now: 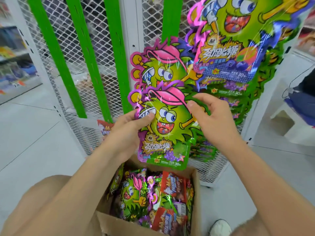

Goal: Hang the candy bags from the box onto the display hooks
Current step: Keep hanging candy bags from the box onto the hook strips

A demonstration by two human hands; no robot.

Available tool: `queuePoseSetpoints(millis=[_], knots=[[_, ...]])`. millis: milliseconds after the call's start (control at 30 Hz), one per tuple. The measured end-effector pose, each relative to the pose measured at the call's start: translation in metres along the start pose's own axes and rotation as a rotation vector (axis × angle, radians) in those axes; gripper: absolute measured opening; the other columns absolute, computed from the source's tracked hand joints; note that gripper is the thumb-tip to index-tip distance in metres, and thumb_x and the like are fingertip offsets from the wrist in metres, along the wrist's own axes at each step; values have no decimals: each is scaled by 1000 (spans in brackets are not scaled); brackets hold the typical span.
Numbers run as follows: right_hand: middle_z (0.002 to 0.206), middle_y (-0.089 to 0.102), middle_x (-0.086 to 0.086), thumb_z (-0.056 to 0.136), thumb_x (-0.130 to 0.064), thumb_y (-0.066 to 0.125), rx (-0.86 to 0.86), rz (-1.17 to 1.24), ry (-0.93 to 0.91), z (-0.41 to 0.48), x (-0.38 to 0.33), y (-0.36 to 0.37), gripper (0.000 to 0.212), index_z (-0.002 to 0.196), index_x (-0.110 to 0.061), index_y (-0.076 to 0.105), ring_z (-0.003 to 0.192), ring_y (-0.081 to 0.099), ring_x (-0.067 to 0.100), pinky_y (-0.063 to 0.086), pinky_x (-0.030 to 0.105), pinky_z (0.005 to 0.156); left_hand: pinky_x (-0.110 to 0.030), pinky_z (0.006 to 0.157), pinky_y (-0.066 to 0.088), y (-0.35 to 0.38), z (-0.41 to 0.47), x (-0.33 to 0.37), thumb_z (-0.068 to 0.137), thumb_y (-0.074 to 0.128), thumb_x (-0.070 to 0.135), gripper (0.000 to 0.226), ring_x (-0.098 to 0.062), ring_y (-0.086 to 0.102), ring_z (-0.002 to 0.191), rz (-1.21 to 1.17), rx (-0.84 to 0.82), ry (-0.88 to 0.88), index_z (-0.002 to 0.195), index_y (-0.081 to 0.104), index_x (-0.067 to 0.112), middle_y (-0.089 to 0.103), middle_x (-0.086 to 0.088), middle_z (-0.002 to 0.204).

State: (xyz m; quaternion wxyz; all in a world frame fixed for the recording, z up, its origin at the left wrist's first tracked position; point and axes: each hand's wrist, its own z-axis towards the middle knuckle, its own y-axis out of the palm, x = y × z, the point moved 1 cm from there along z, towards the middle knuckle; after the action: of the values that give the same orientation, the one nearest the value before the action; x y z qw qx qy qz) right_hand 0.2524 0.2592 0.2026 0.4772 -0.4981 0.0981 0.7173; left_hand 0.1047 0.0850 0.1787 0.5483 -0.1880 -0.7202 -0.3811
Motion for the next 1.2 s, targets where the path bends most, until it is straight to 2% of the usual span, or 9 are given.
queuePoseSetpoints(millis=[100,200,333,467,600,733,833,1033,1200], knots=[[78,69,-10,101,-33,70,149,11,-55,6,-24,-10,20,86,-20,73,73,56,5,47,28,68,-45,90,63,21,-1,19,98,71,9,18,-25,77,99,120,5,111,114,76,9,80,-12,112],[65,57,-5,101,-33,69,256,-53,-141,21,-51,-30,28,77,-19,68,61,45,13,39,37,58,-36,82,58,50,0,54,93,77,13,15,-11,73,86,418,239,471,97,77,28,81,2,94],[57,47,-10,99,-37,67,363,-113,-231,58,-83,-66,34,72,-18,60,56,37,11,34,38,56,-24,87,52,100,2,115,88,70,22,37,-4,64,101,615,414,934,124,63,23,67,6,116],[58,53,-11,95,-40,68,464,-206,-268,94,-107,-98,33,73,-17,60,53,42,5,40,35,59,-28,108,42,150,18,170,87,65,21,43,-13,56,121,848,366,1124,130,62,17,60,4,126],[60,56,-12,91,-45,65,590,-376,-263,120,-134,-121,29,73,-23,60,62,53,12,41,32,69,-13,102,44,200,39,212,88,66,16,47,-4,58,115,901,145,983,135,64,17,62,9,124],[74,67,-2,86,-53,59,672,-478,-280,148,-153,-137,28,76,-27,65,90,66,33,52,49,90,-29,109,49,234,54,234,84,64,10,57,-10,63,118,836,19,901,141,59,9,67,1,128],[78,67,-4,85,-57,55,682,-501,-299,165,-159,-145,30,77,-29,64,95,65,32,48,48,96,-24,101,52,246,58,244,90,62,0,53,-12,65,114,821,26,841,141,57,11,68,0,125],[87,58,-5,96,-54,54,699,-637,-269,183,-171,-156,32,99,-27,72,116,51,28,21,38,89,-26,72,45,260,49,275,89,62,17,16,-8,59,83,858,1,683,102,70,16,68,3,93],[89,54,-2,103,-48,51,630,-677,-266,192,-178,-163,31,106,-24,70,116,51,29,28,43,98,-26,56,32,261,41,306,91,55,17,24,-14,34,63,1064,-1,630,71,42,20,37,2,75]])
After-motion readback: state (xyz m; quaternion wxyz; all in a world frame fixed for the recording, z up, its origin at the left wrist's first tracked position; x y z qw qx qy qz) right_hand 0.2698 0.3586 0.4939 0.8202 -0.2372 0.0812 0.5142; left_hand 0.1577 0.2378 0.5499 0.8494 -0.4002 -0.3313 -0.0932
